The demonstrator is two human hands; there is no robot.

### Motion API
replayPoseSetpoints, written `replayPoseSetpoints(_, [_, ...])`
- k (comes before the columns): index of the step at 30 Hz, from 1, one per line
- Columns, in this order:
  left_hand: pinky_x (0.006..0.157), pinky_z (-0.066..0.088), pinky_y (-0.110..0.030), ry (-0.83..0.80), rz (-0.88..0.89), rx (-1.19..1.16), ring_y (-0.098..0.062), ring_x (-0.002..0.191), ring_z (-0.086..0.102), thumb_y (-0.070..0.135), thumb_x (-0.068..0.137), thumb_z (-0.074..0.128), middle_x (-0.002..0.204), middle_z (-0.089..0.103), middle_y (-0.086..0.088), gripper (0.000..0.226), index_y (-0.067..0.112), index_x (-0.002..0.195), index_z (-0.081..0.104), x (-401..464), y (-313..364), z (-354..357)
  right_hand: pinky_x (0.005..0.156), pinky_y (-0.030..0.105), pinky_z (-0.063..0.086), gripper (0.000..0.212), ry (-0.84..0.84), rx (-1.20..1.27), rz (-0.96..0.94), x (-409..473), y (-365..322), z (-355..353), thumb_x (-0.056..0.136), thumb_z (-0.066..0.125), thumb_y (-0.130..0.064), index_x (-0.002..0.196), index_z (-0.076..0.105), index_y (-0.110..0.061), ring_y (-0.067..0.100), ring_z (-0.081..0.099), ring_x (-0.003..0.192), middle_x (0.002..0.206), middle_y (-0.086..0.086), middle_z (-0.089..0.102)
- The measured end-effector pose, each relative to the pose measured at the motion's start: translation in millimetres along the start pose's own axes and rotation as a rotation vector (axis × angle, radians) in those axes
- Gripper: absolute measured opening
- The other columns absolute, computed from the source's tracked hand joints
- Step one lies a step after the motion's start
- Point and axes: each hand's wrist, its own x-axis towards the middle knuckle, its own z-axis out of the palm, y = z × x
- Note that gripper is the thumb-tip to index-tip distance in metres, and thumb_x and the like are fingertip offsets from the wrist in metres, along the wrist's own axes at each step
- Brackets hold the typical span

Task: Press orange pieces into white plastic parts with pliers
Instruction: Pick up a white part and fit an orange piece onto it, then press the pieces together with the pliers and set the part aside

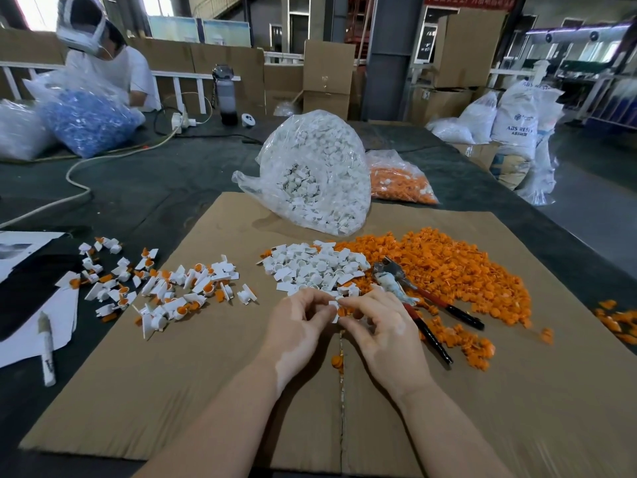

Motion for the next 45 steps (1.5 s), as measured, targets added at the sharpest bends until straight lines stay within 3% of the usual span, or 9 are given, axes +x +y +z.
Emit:
replayPoseSetpoints(8, [0.062,0.04,-0.017,0.019,0.002,0.042,-0.011,0.067,0.053,0.017,0.083,0.068,0.075,0.062,-0.005,0.013,0.01,0.093,0.065,3.0,-2.1,0.9,0.083,0.031,0.048,0.029,0.054,0.002,0.009,0.2,-1.7,-1.9,0.073,0.079,-0.015,0.099,0.071,-0.009,0.009,0.054,0.086,0.086,-0.001,0.063])
replayPoseSetpoints(13, [0.057,0.04,-0.009,0.046,-0.034,-0.011,-0.01,0.064,0.055,0.013,0.083,0.068,0.074,0.062,-0.008,0.009,0.008,0.09,0.065,6.4,-3.1,0.6,0.091,0.044,0.038,0.04,0.228,-0.287,0.283,4.9,5.9,-17.6,0.083,0.069,-0.024,0.119,0.06,-0.008,0.028,0.054,0.108,0.113,0.009,0.062])
replayPoseSetpoints(17, [0.055,0.039,-0.005,0.066,-0.04,-0.043,-0.006,0.061,0.054,0.012,0.083,0.068,0.07,0.06,-0.003,0.005,0.011,0.087,0.065,9.0,-2.9,0.7,0.109,0.047,0.019,0.057,-0.199,-0.501,0.731,16.4,21.5,-37.6,0.086,0.051,-0.045,0.135,0.039,-0.02,0.027,0.026,0.133,0.144,0.006,0.033])
replayPoseSetpoints(20, [0.055,0.04,-0.006,0.072,-0.055,-0.075,-0.007,0.061,0.054,0.012,0.083,0.068,0.07,0.061,-0.004,0.005,0.011,0.087,0.065,9.4,-1.7,1.2,0.11,0.053,0.017,0.048,-0.373,-0.527,0.788,22.6,27.1,-43.9,0.082,0.053,-0.044,0.123,0.043,-0.022,0.028,0.027,0.13,0.139,0.007,0.034])
replayPoseSetpoints(29, [0.067,0.045,-0.024,0.093,-0.158,-0.209,-0.015,0.068,0.058,0.014,0.083,0.069,0.075,0.063,-0.01,0.008,0.01,0.088,0.065,13.0,5.6,0.3,0.087,0.037,0.038,0.038,-0.341,-0.541,0.692,32.0,21.1,-53.7,0.087,0.055,-0.041,0.109,0.046,-0.011,0.029,0.044,0.109,0.115,0.01,0.052])
replayPoseSetpoints(35, [0.043,0.042,-0.01,0.1,-0.264,-0.458,0.001,0.044,0.055,0.004,0.084,0.067,0.058,0.06,0.0,0.012,-0.001,0.093,0.061,16.7,12.6,2.5,0.077,0.034,0.044,0.03,-0.468,-0.367,0.539,33.2,-4.9,-58.0,0.091,0.047,-0.039,0.107,0.051,-0.014,0.022,0.053,0.094,0.106,0.005,0.054])
replayPoseSetpoints(37, [0.04,0.041,-0.01,0.107,-0.297,-0.541,0.001,0.04,0.052,0.002,0.084,0.066,0.054,0.057,0.0,0.015,-0.004,0.096,0.059,17.7,14.8,2.2,0.062,0.031,0.04,0.026,-0.548,-0.224,0.532,34.6,-16.2,-60.3,0.092,0.046,-0.036,0.092,0.052,-0.011,0.02,0.054,0.073,0.087,0.006,0.056])
replayPoseSetpoints(40, [0.04,0.041,-0.012,0.107,-0.32,-0.553,0.0,0.041,0.052,0.004,0.084,0.067,0.06,0.056,-0.003,0.02,-0.004,0.1,0.059,18.9,15.8,1.2,0.049,0.029,0.025,0.027,-0.627,-0.157,0.508,37.9,-28.3,-63.7,0.093,0.045,-0.029,0.074,0.042,-0.01,0.016,0.037,0.053,0.066,-0.002,0.037])
replayPoseSetpoints(45, [0.044,0.043,-0.012,0.124,-0.333,-0.515,-0.003,0.049,0.055,0.005,0.084,0.066,0.07,0.06,-0.007,0.022,-0.005,0.104,0.06,19.6,12.6,1.8,0.049,0.028,0.021,0.025,-0.749,-0.067,0.55,40.1,-36.1,-61.1,0.095,0.042,-0.03,0.076,0.039,-0.013,0.015,0.029,0.055,0.067,0.001,0.033])
